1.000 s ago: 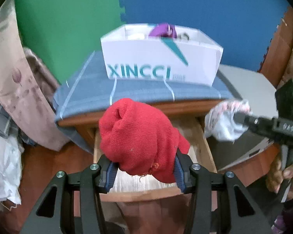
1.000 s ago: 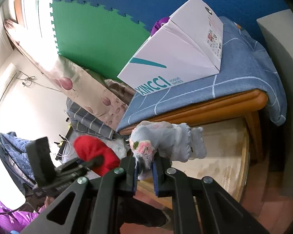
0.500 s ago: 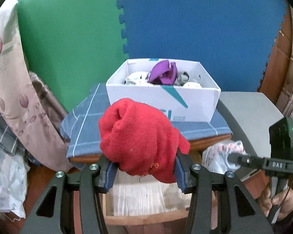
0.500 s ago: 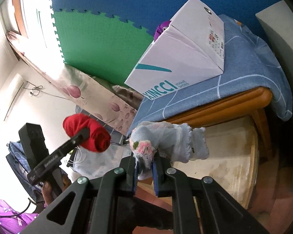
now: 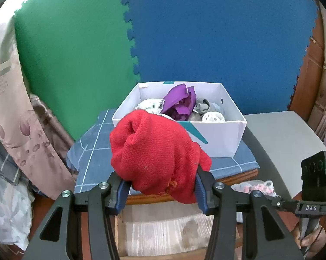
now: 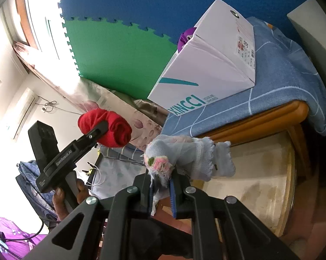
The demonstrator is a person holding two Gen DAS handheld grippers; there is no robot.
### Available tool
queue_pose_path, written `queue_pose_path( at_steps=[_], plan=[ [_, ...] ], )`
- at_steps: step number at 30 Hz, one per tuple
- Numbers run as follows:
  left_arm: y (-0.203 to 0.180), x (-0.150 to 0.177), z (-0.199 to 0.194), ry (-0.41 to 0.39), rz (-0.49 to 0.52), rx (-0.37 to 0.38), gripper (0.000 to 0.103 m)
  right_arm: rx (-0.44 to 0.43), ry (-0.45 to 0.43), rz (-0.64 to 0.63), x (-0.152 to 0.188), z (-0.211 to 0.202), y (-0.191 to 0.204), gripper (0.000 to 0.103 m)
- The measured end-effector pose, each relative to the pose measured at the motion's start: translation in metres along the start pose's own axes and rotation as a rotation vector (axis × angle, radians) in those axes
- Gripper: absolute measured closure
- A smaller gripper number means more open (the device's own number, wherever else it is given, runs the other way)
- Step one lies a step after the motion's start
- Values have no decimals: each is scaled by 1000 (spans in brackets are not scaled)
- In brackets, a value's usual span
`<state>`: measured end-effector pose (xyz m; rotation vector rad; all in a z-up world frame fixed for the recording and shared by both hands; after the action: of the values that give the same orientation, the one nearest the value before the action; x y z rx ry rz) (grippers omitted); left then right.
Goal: Take underwear out of drawer
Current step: 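Carry the red cloth into the white shoebox and open left gripper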
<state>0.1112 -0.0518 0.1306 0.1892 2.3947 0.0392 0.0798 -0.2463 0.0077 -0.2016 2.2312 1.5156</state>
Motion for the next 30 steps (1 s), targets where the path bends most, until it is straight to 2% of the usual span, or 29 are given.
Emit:
queue_pose_path(
  at_steps=[21, 30],
  plan=[
    [2, -58, 13, -64, 28, -47, 54, -75, -10, -13, -2, 0, 7, 91],
    [8, -99, 36, -87, 33, -76, 54, -106, -8, -9, -4, 0, 7, 91]
  ],
)
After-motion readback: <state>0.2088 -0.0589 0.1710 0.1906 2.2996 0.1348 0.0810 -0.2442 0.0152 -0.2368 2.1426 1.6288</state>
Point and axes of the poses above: each gripper's, at about its wrist camera, not at the fingertips, and z roughly the way its jaws point, y to its left, x to its underside, the point moved 6 cm from there along z, roughly the way its jaws point, and after that the axes turned 12 degrees about y, right-handed, at the moved point
